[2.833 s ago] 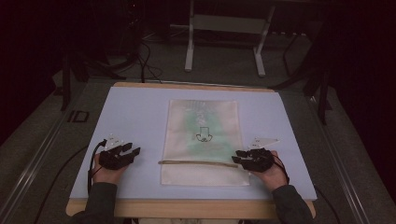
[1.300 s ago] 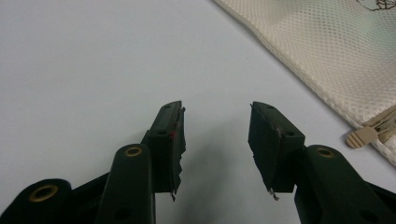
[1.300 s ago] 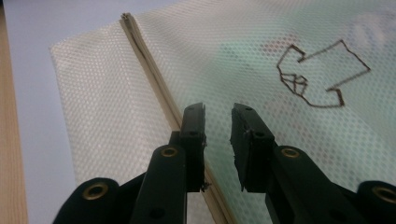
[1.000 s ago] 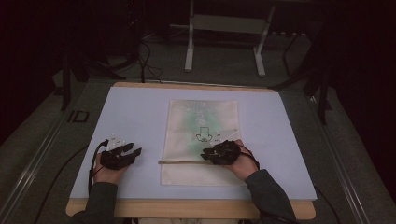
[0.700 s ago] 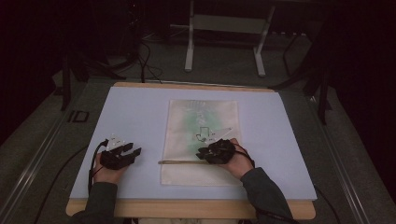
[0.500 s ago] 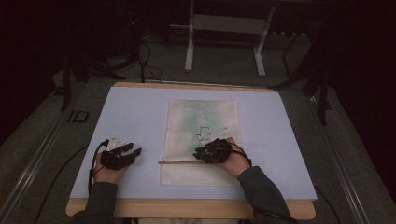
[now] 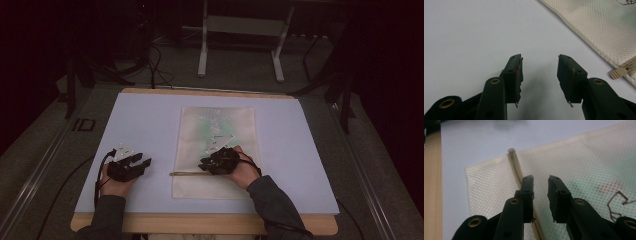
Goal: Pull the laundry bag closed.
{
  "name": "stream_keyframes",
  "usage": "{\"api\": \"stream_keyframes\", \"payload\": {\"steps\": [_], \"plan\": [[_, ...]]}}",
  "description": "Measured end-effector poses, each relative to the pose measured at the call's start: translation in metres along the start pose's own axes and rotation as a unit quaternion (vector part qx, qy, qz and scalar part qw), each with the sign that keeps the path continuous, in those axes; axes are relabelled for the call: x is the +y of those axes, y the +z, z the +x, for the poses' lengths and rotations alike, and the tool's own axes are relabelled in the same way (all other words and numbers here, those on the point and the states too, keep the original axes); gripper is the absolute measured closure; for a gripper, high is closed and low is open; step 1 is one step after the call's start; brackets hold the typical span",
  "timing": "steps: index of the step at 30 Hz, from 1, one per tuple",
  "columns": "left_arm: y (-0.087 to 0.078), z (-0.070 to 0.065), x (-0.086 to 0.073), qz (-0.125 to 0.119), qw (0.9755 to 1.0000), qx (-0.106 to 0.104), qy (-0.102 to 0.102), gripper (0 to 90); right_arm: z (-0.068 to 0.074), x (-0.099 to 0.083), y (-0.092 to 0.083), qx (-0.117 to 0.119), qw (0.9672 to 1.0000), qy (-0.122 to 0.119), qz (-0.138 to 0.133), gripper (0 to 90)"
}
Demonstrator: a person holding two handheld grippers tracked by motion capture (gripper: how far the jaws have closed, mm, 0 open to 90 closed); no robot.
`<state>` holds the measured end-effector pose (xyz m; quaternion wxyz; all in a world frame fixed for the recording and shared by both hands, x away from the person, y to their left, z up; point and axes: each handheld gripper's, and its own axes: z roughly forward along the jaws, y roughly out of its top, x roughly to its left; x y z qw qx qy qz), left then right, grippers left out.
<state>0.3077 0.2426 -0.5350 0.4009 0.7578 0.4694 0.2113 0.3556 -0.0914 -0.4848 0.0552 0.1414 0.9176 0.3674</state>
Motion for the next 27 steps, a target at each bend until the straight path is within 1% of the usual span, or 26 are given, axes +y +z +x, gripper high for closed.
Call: {"api": "stream_keyframes", "payload": {"steps": [7,8,11,27], "plan": [[0.000,0.000,0.000,0.001,1.0000,0.000,0.000,54.1,0.003,0.007,0.008,0.007,0.9999,-0.007,0.003,74.3],[0.000,0.000,0.000,0.000,1.0000,0.000,0.001,54.0,0.004,0.008,0.009,0.008,0.9999,-0.004,0.005,74.3],[0.000,0.000,0.000,0.001,1.0000,0.000,0.002,54.0,0.005,0.011,0.013,0.011,0.9999,-0.009,0.005,74.3],[0.000,0.001,0.000,-0.001,1.0000,-0.001,-0.001,53.9,0.011,0.025,0.030,0.025,0.9994,-0.022,0.009,75.5]]}}
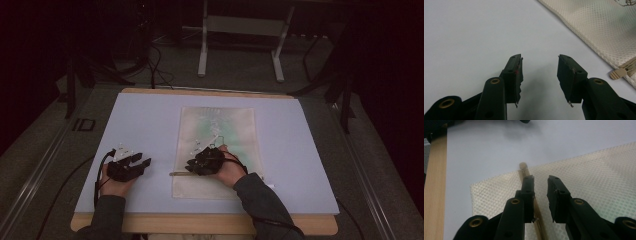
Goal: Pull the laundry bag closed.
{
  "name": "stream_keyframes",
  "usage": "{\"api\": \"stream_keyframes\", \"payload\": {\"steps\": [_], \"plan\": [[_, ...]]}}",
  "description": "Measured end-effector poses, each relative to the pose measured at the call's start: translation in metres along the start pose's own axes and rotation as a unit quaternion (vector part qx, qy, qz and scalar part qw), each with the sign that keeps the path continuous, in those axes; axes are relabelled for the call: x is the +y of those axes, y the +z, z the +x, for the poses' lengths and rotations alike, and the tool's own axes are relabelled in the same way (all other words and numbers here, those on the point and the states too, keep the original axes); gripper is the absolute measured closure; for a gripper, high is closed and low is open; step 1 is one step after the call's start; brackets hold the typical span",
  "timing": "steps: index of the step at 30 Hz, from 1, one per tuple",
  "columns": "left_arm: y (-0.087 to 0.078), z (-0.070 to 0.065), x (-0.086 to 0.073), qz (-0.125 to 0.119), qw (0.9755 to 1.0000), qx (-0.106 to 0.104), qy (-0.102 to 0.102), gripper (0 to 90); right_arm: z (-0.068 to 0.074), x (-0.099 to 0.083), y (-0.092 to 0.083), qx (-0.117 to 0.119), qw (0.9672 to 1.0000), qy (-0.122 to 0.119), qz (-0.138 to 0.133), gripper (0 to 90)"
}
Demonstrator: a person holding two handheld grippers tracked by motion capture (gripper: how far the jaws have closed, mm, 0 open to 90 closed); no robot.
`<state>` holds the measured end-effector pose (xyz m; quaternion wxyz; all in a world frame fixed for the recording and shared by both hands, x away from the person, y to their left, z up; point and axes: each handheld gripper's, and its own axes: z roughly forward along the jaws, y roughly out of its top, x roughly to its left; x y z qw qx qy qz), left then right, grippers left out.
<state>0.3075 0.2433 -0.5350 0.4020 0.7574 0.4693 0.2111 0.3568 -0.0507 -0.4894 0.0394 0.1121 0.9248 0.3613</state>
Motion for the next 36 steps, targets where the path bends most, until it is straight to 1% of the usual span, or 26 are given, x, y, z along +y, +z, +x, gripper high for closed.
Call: {"api": "stream_keyframes", "payload": {"steps": [5,8,13,16,18,29,31,36], "plan": [[-0.001,0.000,0.000,-0.002,1.0000,0.001,-0.001,53.8,0.001,0.003,0.004,0.003,1.0000,-0.002,0.000,76.6],[-0.002,0.001,0.000,-0.004,1.0000,0.001,-0.004,53.8,0.002,0.008,0.007,0.003,1.0000,-0.009,0.000,78.2],[-0.002,0.002,-0.001,-0.004,1.0000,0.001,-0.004,53.8,0.005,0.012,0.013,0.005,0.9999,-0.014,0.003,79.9],[-0.002,0.001,-0.001,-0.004,1.0000,0.001,-0.004,53.8,0.006,0.014,0.016,0.008,0.9999,-0.014,0.003,80.1],[-0.002,0.002,-0.001,-0.003,1.0000,0.001,-0.004,53.8,0.007,0.015,0.019,0.008,0.9998,-0.019,0.004,80.2],[-0.003,0.002,-0.001,-0.005,1.0000,0.002,-0.005,53.7,0.010,0.020,0.030,0.017,0.9996,-0.020,0.008,79.0],[-0.003,0.003,-0.001,-0.004,1.0000,0.002,-0.005,53.6,0.012,0.022,0.033,0.020,0.9996,-0.017,0.010,78.8],[-0.003,0.003,-0.001,-0.005,1.0000,0.001,-0.006,53.6,0.012,0.026,0.037,0.023,0.9994,-0.021,0.013,78.6]]}}
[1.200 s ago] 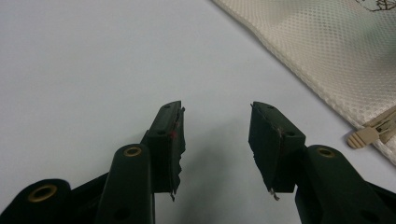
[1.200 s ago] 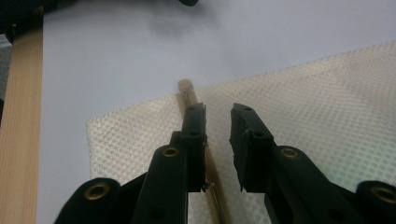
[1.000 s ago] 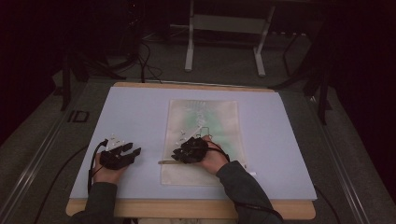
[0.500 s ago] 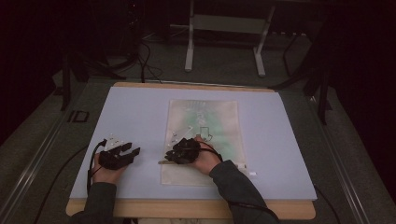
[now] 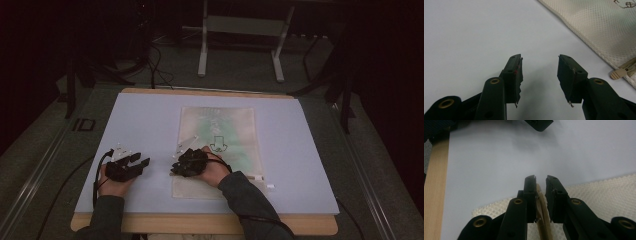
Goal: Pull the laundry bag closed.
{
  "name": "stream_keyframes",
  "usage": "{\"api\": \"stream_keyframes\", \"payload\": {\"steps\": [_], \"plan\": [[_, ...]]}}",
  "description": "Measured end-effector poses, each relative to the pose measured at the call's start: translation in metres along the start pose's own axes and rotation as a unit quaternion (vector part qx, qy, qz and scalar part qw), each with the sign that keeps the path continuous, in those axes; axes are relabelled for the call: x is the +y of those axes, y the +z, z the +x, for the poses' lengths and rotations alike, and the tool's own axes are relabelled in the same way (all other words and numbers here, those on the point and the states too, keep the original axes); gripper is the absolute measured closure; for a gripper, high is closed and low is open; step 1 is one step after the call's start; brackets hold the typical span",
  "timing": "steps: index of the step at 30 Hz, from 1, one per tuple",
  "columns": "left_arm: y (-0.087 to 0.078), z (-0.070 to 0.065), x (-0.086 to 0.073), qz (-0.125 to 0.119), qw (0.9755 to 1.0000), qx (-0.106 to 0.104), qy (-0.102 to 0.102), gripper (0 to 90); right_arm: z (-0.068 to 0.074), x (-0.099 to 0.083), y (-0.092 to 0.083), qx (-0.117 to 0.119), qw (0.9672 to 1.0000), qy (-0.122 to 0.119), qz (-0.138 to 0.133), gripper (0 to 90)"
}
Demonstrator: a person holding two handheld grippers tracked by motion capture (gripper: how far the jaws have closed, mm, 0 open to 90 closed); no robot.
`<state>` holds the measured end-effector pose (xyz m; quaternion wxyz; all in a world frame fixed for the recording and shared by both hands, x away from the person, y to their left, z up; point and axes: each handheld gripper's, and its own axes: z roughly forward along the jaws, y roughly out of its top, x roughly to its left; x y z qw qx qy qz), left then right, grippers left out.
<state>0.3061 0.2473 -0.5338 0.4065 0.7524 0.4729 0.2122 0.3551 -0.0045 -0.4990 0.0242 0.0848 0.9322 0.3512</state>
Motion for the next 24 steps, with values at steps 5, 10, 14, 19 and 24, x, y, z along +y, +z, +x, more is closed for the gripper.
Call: {"api": "stream_keyframes", "payload": {"steps": [5,10,14,19,24], "plan": [[0.000,0.000,0.000,0.000,1.0000,0.000,0.000,53.6,0.000,0.002,0.003,0.003,1.0000,0.002,0.001,78.4],[0.000,0.000,0.000,0.000,1.0000,0.000,-0.001,53.5,0.000,0.003,0.008,0.006,1.0000,0.001,0.003,77.7],[0.000,0.000,0.000,0.000,1.0000,0.000,0.000,53.5,0.001,0.004,0.011,0.008,1.0000,0.001,0.006,77.5],[0.000,0.001,0.000,0.001,1.0000,0.000,0.000,53.4,-0.001,0.004,0.016,0.010,0.9999,0.003,0.010,77.5],[0.000,0.000,0.000,0.000,1.0000,0.000,0.000,53.4,0.000,0.004,0.018,0.012,0.9998,0.004,0.014,77.1]]}}
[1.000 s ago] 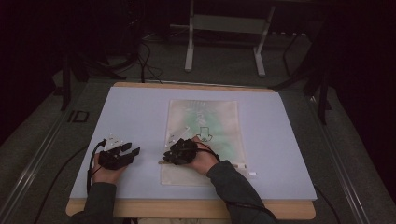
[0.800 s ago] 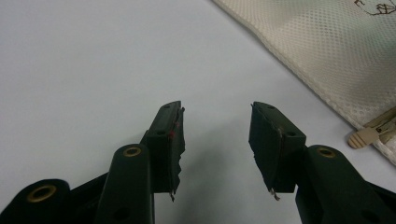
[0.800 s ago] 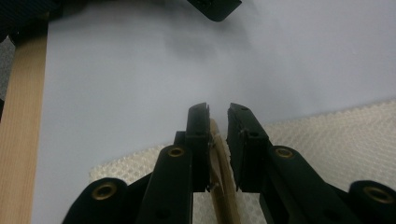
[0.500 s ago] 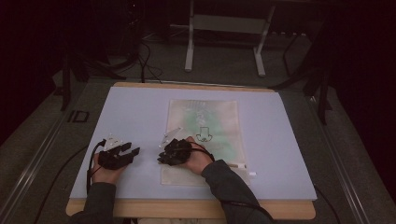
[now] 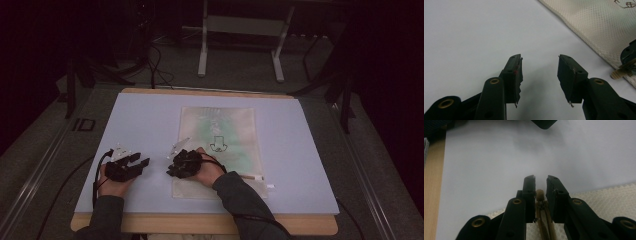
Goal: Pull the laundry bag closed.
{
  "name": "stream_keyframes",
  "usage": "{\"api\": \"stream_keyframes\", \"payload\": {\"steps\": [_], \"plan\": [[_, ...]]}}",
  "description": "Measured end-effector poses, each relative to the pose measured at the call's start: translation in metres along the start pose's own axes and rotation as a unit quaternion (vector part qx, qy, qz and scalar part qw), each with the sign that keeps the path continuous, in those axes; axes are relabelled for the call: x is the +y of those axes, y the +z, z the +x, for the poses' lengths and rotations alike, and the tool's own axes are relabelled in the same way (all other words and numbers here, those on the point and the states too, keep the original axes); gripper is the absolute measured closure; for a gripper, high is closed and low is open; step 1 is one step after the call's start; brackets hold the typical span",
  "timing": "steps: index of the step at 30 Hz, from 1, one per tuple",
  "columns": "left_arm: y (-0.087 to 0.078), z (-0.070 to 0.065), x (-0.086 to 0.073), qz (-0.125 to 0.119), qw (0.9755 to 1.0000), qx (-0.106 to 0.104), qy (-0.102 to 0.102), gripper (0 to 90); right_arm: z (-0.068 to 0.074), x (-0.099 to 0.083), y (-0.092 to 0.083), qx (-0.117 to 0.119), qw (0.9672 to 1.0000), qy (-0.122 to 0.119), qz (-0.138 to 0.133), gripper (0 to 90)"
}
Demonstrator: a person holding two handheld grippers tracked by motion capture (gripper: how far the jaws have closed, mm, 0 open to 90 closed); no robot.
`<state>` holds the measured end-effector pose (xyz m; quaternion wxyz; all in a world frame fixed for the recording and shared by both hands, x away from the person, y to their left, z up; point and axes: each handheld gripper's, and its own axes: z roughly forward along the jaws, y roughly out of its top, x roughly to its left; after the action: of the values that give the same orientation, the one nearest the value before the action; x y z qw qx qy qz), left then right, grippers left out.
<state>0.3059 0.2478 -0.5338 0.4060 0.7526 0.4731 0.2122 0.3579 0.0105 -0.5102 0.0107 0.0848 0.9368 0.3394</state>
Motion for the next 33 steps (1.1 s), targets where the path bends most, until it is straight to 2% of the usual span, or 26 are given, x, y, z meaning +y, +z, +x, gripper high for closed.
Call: {"api": "stream_keyframes", "payload": {"steps": [18,22,27,33], "plan": [[0.000,0.000,0.000,0.002,1.0000,-0.001,0.001,53.3,0.001,0.003,0.016,-0.013,0.9994,-0.006,0.033,75.2],[0.000,0.000,0.000,0.002,1.0000,-0.001,0.001,53.3,0.002,0.005,0.017,-0.013,0.9991,-0.010,0.039,80.3],[0.000,0.000,0.000,0.002,1.0000,-0.001,0.001,53.3,0.003,0.005,0.017,-0.016,0.9992,-0.010,0.035,80.4],[0.000,0.000,0.000,0.003,1.0000,-0.001,0.002,53.2,0.003,0.005,0.010,-0.014,0.9998,-0.007,0.015,80.2]]}}
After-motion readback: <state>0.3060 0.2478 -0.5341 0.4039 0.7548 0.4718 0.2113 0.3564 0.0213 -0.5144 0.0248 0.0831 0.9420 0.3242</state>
